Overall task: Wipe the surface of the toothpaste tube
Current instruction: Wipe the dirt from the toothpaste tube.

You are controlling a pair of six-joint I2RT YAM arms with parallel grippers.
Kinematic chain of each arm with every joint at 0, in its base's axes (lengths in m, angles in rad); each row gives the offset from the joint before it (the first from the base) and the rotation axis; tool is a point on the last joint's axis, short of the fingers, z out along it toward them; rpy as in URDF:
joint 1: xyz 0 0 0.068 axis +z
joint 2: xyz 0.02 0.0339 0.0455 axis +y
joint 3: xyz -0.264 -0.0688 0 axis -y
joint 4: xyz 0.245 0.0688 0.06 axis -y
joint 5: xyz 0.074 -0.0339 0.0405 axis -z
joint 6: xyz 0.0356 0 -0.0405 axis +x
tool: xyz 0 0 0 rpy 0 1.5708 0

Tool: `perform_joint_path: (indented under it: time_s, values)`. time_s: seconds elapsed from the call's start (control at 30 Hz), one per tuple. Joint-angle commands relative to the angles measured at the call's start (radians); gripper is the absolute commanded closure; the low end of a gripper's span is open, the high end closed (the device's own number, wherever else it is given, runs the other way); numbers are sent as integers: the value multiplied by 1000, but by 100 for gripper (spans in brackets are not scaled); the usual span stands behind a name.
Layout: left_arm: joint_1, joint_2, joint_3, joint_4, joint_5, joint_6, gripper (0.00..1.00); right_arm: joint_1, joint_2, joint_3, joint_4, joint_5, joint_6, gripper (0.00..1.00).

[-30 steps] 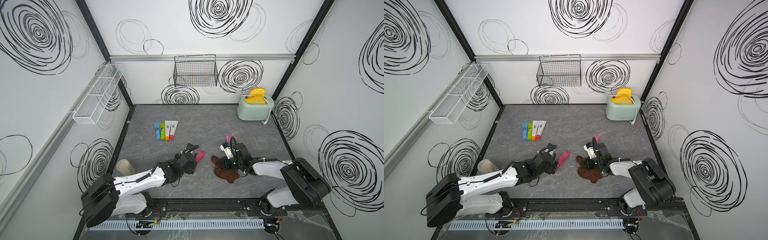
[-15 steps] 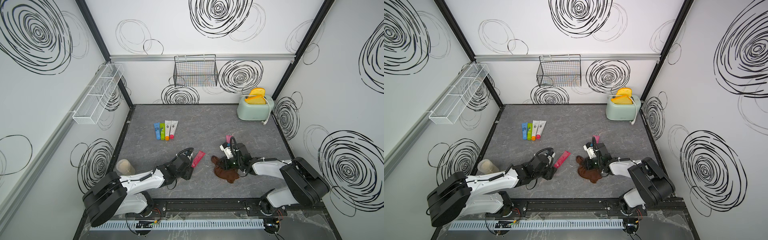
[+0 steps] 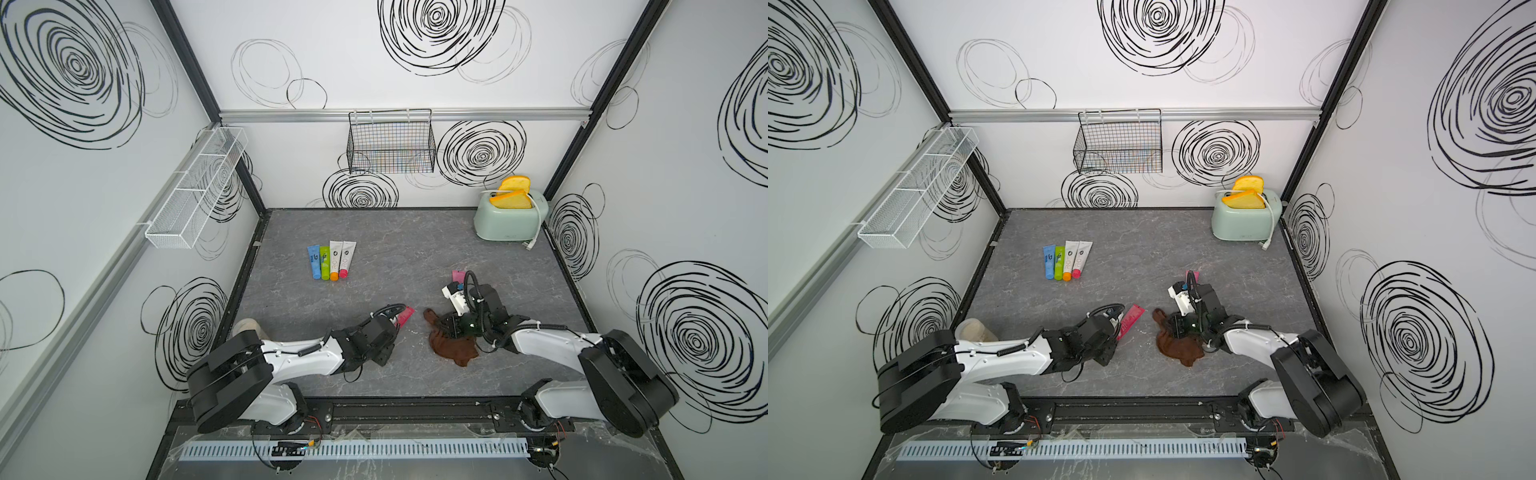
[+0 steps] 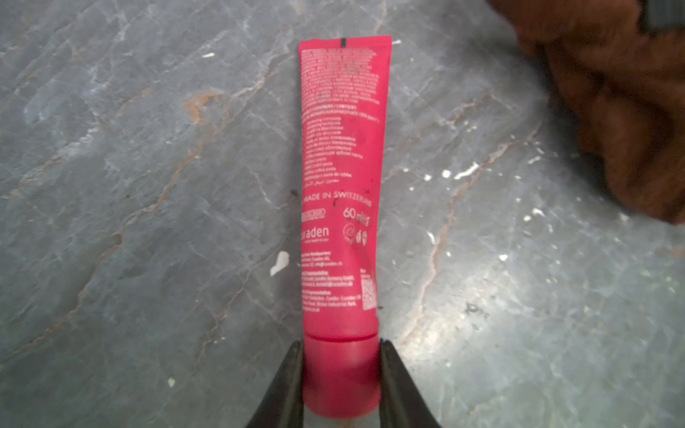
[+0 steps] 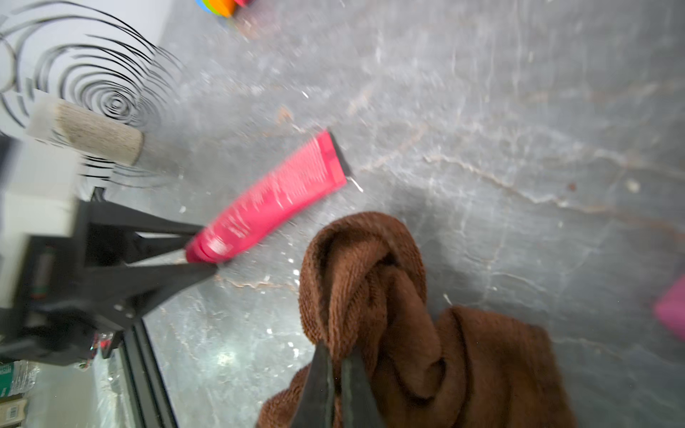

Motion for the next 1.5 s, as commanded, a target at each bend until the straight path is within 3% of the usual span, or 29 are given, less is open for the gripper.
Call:
perform_joint_path:
  time_s: [0.0,0.1,0.23,0.53,0.6,1.07,1.2,1.47]
  values:
    - [-50,-59,-17,15,-21,-1,88,19,-82,50,-65,-10,-6,100]
    - [-92,-101,-45,29,-6,-14,89,46,-85,91,-76,3,-12,100]
    - [-121,-146,-72,48,10,-14,91,84,32,149,-67,3,-31,100]
    - [-101,-133,-73,57,30,-10,95,179,280,188,-31,34,-2,100]
    - [-101,-127,-69,56,26,-10,100,195,299,182,-31,39,3,100]
    - [-100,-127,-72,98,17,-4,100,405,307,156,72,-34,117,100]
    - [-98,-142,-78,98,23,-4,100,374,345,159,69,-45,99,100]
    - [-97,-188,-100,99,31,-8,100,124,287,119,-18,42,26,100]
